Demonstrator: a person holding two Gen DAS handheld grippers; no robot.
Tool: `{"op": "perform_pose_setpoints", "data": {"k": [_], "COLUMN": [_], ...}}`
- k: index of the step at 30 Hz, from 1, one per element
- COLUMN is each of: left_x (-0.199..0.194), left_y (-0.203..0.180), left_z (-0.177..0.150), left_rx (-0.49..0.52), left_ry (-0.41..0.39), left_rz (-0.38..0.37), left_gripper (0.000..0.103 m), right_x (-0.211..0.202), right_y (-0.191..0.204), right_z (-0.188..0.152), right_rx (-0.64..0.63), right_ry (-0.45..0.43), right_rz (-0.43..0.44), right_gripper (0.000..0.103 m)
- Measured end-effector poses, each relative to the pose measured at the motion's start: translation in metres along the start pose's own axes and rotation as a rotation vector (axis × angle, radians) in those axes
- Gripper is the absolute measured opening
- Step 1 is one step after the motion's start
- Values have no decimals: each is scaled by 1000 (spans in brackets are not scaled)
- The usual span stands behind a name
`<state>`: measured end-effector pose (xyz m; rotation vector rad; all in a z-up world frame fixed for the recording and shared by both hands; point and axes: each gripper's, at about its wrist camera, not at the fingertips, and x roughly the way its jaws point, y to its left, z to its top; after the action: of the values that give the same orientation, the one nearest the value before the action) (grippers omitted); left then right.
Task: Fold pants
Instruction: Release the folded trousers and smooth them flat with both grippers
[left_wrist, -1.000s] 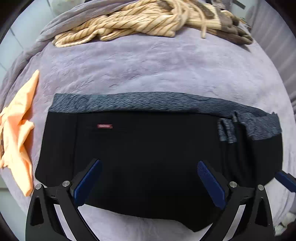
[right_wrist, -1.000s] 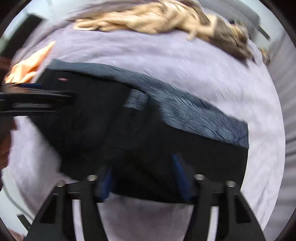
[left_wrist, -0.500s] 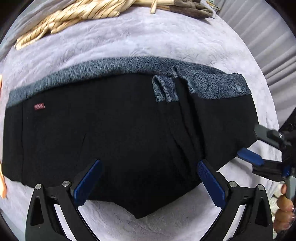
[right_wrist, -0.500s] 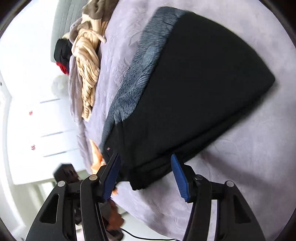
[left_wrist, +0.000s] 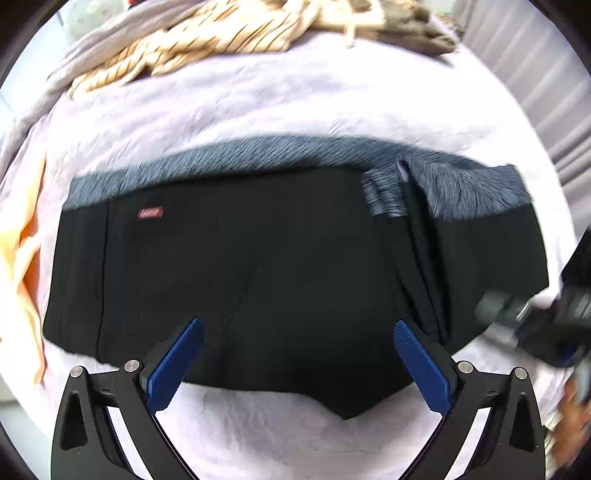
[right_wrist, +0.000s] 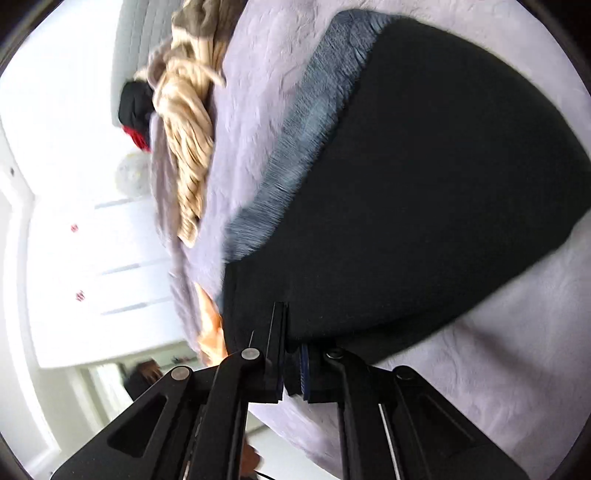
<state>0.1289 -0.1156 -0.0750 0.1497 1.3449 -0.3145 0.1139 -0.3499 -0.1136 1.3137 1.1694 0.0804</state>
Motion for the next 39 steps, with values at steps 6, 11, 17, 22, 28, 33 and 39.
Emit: {"op": "perform_pose_setpoints", "data": {"k": [6, 11, 17, 22, 28, 33, 39], "left_x": [-12, -29, -15, 58, 49, 36, 4], "left_y": [-7, -34, -108, -111, -68, -38, -2], "left_z": [6, 30, 70, 72, 35, 21, -1], "left_rx": [24, 67, 115, 76, 82, -40, -76], "left_ry": [-21, -63, -116, 8, 2, 41, 4], "left_rz": [28, -31, -129, 89, 18, -46, 66], "left_gripper": [103, 103, 103, 103, 103, 103, 103], "right_x": [29, -24, -96, -65, -44, -39, 15], "right_y": [-14, 29, 33, 4, -12, 15, 89], "right_z": [-17, -3, 77, 131, 113, 92, 37], "right_rx": [19, -239, -251, -167, -202, -247, -500], "right_ry": [65, 88, -150, -132, -165, -111, -13], "right_rz": [-31, -100, -168, -186, -193, -267, -400], "right_gripper": [7, 30, 39, 38, 38, 45, 73]}}
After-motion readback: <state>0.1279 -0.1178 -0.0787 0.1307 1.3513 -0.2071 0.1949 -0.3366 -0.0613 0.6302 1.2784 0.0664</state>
